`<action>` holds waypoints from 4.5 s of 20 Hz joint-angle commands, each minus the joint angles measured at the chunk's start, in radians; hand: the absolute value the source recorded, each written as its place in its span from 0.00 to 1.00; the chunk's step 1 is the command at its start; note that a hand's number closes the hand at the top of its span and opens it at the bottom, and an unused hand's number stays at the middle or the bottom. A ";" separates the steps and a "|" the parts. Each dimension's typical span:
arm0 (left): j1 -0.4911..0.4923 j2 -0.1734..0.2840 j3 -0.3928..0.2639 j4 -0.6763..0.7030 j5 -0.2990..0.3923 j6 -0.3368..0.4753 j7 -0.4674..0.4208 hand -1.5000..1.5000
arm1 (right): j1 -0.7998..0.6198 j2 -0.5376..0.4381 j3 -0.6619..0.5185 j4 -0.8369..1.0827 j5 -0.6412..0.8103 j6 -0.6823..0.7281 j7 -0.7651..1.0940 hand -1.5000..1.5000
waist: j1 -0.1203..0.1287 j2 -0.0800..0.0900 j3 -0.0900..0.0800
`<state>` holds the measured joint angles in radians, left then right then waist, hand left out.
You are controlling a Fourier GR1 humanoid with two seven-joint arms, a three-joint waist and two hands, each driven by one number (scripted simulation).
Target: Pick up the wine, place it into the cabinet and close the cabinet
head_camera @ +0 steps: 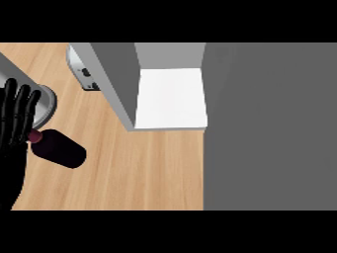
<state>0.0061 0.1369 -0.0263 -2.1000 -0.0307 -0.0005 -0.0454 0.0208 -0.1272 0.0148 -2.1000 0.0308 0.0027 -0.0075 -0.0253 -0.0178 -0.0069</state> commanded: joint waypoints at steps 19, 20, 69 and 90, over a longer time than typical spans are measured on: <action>0.137 0.290 0.379 -0.029 0.944 -0.309 0.322 0.00 | -0.008 -0.027 0.109 -0.425 -0.167 0.030 0.482 0.00 | 0.034 0.015 0.007; 0.104 0.340 0.435 0.031 1.009 -0.338 0.332 0.00 | -0.031 -0.041 0.091 -0.453 -0.200 0.025 0.542 0.00 | 0.032 0.016 0.007; -0.042 0.182 0.373 0.494 0.530 -0.361 0.143 0.00 | -0.611 -0.117 -0.027 -0.473 -0.158 -0.162 1.094 0.00 | 0.022 0.016 0.006; -0.168 0.159 0.337 1.126 0.232 -0.482 -0.321 0.00 | -0.657 -0.104 0.035 -0.480 -0.121 -0.205 1.133 0.00 | 0.009 0.017 0.005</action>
<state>-0.0871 0.2997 0.3230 -1.1190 0.2665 -0.4957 -0.2834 -0.6263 -0.2399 0.0272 -2.4810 -0.0774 -0.1631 1.0207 -0.0102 -0.0010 -0.0011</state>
